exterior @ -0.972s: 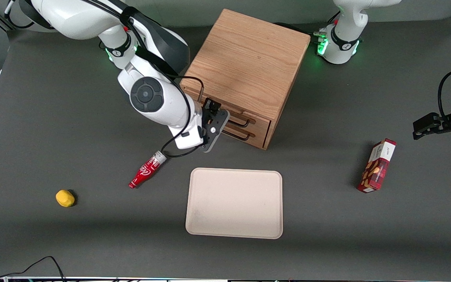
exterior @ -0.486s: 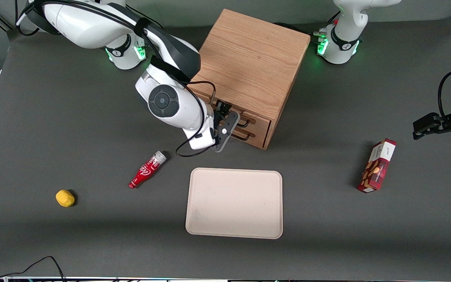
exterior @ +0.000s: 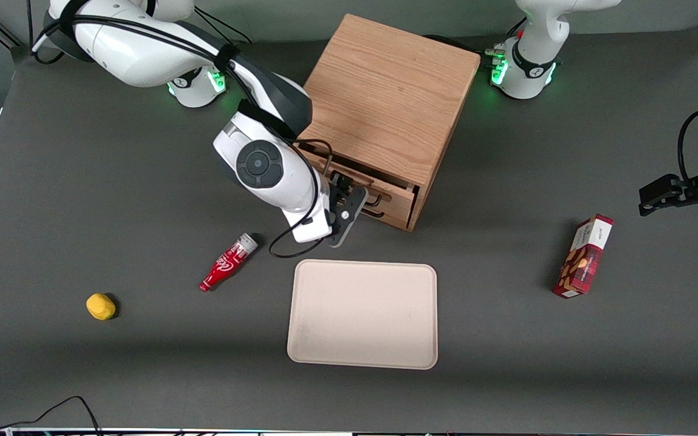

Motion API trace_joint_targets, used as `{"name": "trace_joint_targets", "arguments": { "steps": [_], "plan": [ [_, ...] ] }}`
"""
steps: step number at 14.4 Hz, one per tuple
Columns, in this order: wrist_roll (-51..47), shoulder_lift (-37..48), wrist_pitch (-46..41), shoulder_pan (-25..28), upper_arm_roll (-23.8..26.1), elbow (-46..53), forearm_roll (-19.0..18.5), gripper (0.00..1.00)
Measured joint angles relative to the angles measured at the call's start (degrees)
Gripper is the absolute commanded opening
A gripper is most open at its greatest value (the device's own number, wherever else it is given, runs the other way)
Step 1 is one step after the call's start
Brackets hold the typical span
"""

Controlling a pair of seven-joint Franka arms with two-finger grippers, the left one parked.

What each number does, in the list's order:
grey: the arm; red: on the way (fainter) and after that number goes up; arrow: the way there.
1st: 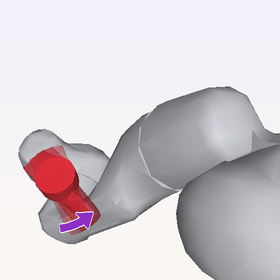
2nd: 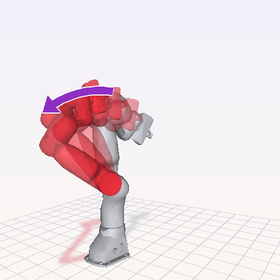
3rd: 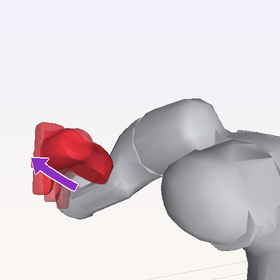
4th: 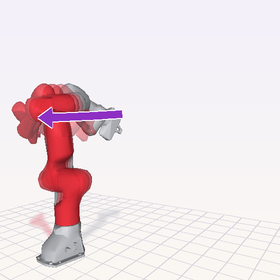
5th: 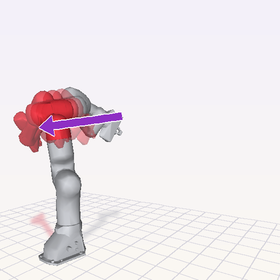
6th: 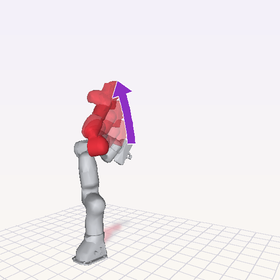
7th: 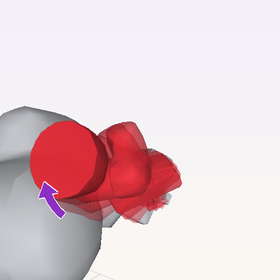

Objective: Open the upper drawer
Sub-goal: 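Pull the upper drawer handle outward from the cabinet with the right gripper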

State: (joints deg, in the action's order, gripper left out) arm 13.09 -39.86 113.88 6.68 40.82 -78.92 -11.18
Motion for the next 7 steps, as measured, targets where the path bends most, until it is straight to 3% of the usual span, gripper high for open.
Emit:
{"name": "trace_joint_targets", "arguments": {
  "steps": [4, 7],
  "plan": [
    [4.4, -1.6, 0.2, -0.3, -0.9, 4.1, -4.8, 1.00],
    [9.8, -2.9, 1.4, -0.7, -3.3, 7.4, -5.2, 1.00]
  ]
}}
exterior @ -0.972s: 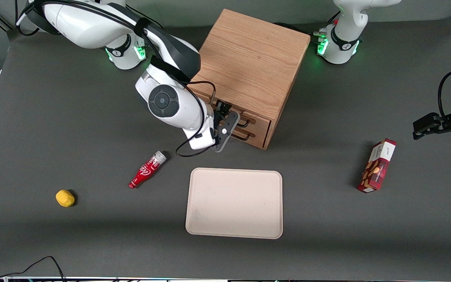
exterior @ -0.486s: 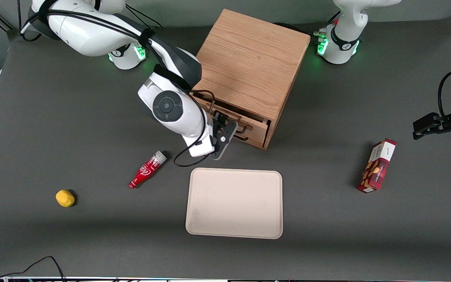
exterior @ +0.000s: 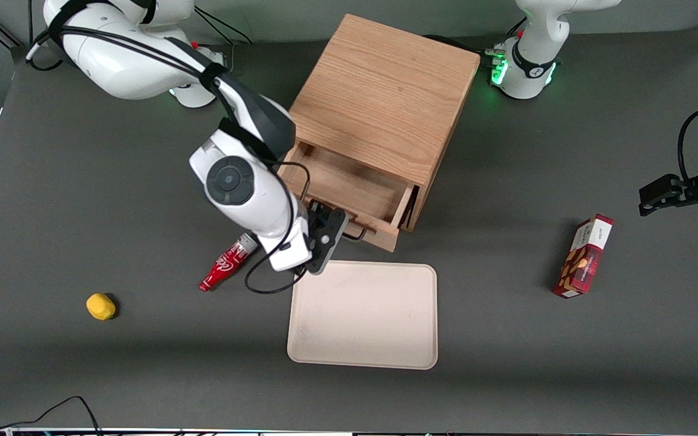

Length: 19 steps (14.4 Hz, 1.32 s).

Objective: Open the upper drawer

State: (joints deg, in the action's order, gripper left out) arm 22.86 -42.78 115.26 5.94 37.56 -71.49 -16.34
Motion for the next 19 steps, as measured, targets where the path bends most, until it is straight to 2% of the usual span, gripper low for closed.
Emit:
{"name": "trace_joint_targets", "arguments": {
  "steps": [4, 9, 11, 14, 16, 19],
  "plan": [
    [3.8, -0.9, 5.6, -0.4, -3.0, 1.4, -0.1, 1.00],
    [4.4, -1.6, 6.5, -1.0, -4.0, 3.5, 0.1, 1.00],
    [2.0, -1.6, 6.5, -0.9, -3.7, 4.0, 1.3, 1.00],
    [-6.6, -1.2, 6.1, -0.7, -2.7, 4.9, 6.0, 1.00],
    [-13.0, 0.9, 2.2, -0.6, -2.4, 5.5, 8.7, 1.00],
    [-20.9, 8.0, -9.6, -1.9, -3.5, 6.8, 9.5, 1.00]
  ]
}}
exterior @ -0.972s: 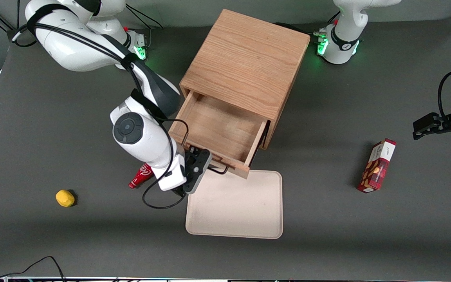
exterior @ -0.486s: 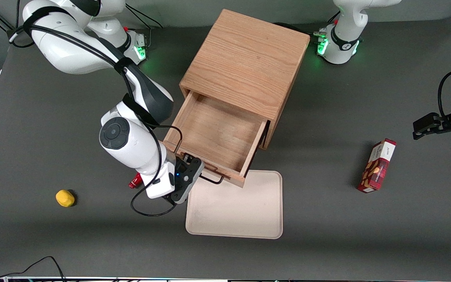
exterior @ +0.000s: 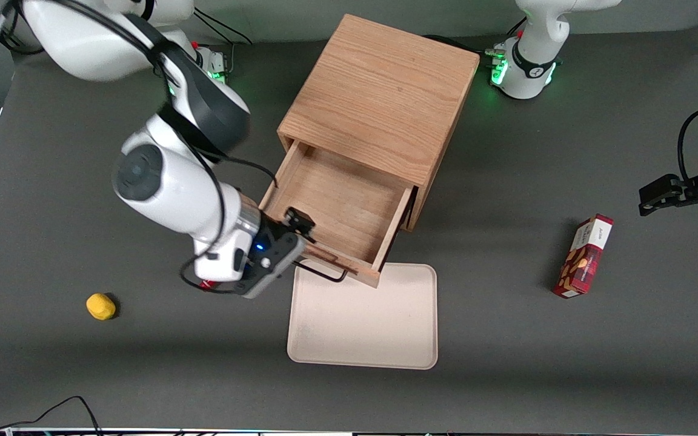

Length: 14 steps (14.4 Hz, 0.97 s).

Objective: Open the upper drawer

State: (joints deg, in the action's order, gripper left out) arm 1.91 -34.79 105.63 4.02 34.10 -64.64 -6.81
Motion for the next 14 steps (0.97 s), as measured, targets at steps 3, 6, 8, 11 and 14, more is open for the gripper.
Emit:
{"name": "trace_joint_targets", "arguments": {
  "steps": [3, 6, 8, 11, 14],
  "plan": [
    [-1.9, 12.2, -13.4, -0.4, -9.9, -1.2, 0.0, 1.00],
    [-1.9, 24.4, -15.8, -0.7, -21.8, -10.3, 0.3, 1.00],
    [-1.9, 30.6, -15.1, -0.8, -27.7, -17.5, 0.7, 1.00],
    [-2.1, 36.8, -12.7, -0.9, -34.9, -26.1, 2.8, 1.00],
    [-2.1, 38.1, -11.7, -0.9, -40.5, -27.6, 4.1, 1.00]
  ]
}}
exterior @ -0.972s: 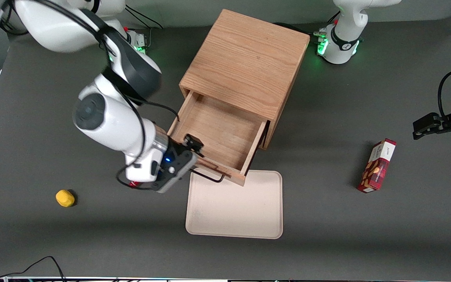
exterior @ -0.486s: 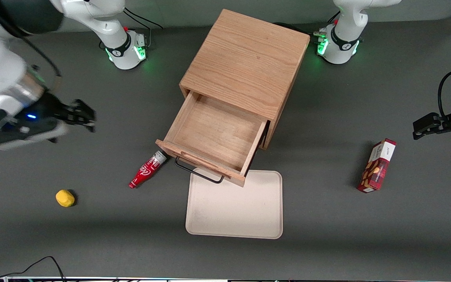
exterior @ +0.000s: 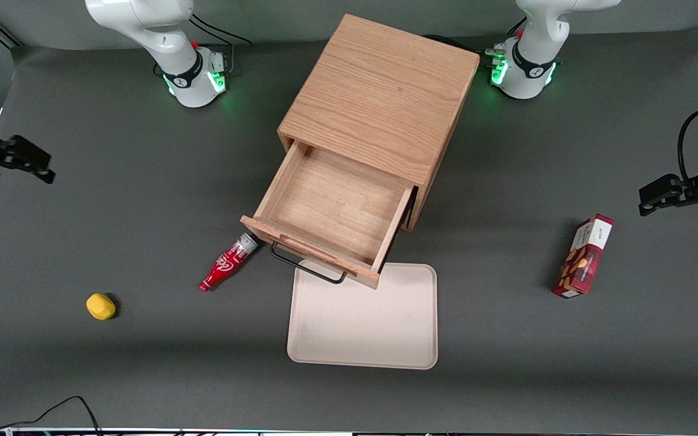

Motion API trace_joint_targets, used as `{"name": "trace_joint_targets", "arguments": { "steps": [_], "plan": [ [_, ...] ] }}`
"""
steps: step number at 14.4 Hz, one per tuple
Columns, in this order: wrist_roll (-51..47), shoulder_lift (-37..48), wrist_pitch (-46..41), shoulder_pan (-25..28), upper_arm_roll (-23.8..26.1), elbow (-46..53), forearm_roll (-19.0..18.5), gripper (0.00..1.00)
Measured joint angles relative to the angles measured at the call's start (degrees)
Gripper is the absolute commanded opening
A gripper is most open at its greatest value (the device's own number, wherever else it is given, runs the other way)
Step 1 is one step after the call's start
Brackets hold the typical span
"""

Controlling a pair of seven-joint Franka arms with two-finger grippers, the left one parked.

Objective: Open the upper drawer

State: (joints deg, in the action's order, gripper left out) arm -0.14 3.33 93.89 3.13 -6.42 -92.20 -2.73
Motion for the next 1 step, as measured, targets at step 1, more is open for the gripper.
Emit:
{"name": "trace_joint_targets", "arguments": {
  "steps": [1],
  "plan": [
    [0.0, 0.0, 0.4, 0.0, -0.6, 0.0, 0.1, 1.00]
  ]
}}
